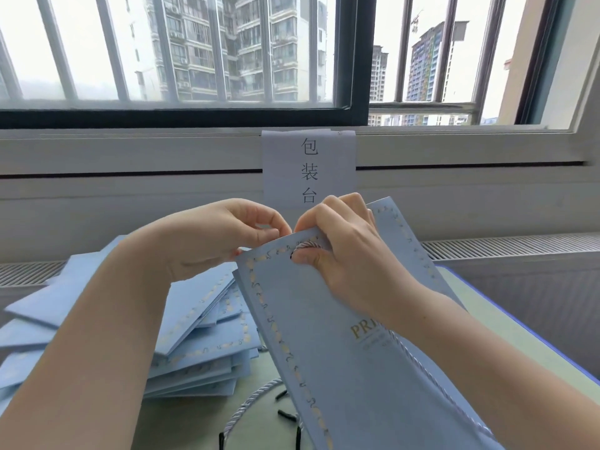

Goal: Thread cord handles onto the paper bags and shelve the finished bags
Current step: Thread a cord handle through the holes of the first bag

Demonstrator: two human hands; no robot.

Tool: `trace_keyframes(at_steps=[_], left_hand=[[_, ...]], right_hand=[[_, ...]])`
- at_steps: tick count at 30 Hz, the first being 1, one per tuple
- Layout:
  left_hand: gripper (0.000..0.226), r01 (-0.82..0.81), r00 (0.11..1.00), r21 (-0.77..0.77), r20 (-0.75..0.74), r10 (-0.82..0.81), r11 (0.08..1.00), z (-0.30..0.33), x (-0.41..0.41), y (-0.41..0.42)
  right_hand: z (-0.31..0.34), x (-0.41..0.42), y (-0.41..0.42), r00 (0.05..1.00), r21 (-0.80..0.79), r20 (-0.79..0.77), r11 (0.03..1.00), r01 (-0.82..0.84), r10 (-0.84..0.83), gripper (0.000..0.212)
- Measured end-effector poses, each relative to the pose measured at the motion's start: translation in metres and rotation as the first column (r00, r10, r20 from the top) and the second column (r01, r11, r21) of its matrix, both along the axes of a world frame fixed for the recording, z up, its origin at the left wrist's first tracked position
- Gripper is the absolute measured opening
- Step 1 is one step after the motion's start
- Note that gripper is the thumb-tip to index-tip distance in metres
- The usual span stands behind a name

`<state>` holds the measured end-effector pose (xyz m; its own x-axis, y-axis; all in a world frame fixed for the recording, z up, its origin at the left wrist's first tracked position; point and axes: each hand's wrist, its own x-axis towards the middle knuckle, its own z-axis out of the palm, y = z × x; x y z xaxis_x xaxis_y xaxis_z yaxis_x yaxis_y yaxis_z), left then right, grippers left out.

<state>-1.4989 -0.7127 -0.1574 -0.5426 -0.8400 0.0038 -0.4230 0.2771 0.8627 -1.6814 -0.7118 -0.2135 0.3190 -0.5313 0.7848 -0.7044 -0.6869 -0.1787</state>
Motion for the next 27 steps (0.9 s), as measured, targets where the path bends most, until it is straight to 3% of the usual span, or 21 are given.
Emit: trace_keyframes(at_steps=[3,8,13,18,23,27], left_hand=[[0.011,0.024,0.998,0.001,0.059,-0.024,1.0,0.0,0.006,-0.001],[0.019,0.104,0.98,0.022,0.17,-0.106,0.994,-0.004,0.012,-0.003],[0.017,0.039,0.99,-0.004,0.132,-0.038,0.999,-0.006,0.007,-0.006],[0.011,0.021,0.984,-0.029,0.177,-0.015,0.999,-0.008,0.007,-0.007],[0.018,-0.022,0.964,-0.055,0.262,0.036,0.998,-0.009,0.01,-0.011],[0.021,-0.146,0.944,-0.105,0.283,0.171,0.984,-0.013,0.012,-0.015]], right_hand=[[0.0,0.003,0.001,0.999,-0.01,0.0,0.999,-0.036,0.036,0.025],[-0.002,0.007,0.003,0.995,0.021,0.023,0.995,-0.1,0.099,0.025],[-0.004,0.002,-0.003,0.988,0.025,0.058,0.989,-0.145,0.143,0.03],[-0.007,0.002,-0.002,0.986,0.017,0.019,0.986,-0.167,0.167,0.016],[0.0,0.001,0.003,0.987,0.286,-0.011,0.946,-0.151,0.161,0.012],[0.006,-0.005,0.008,0.984,0.555,0.047,0.814,-0.17,0.173,0.012]])
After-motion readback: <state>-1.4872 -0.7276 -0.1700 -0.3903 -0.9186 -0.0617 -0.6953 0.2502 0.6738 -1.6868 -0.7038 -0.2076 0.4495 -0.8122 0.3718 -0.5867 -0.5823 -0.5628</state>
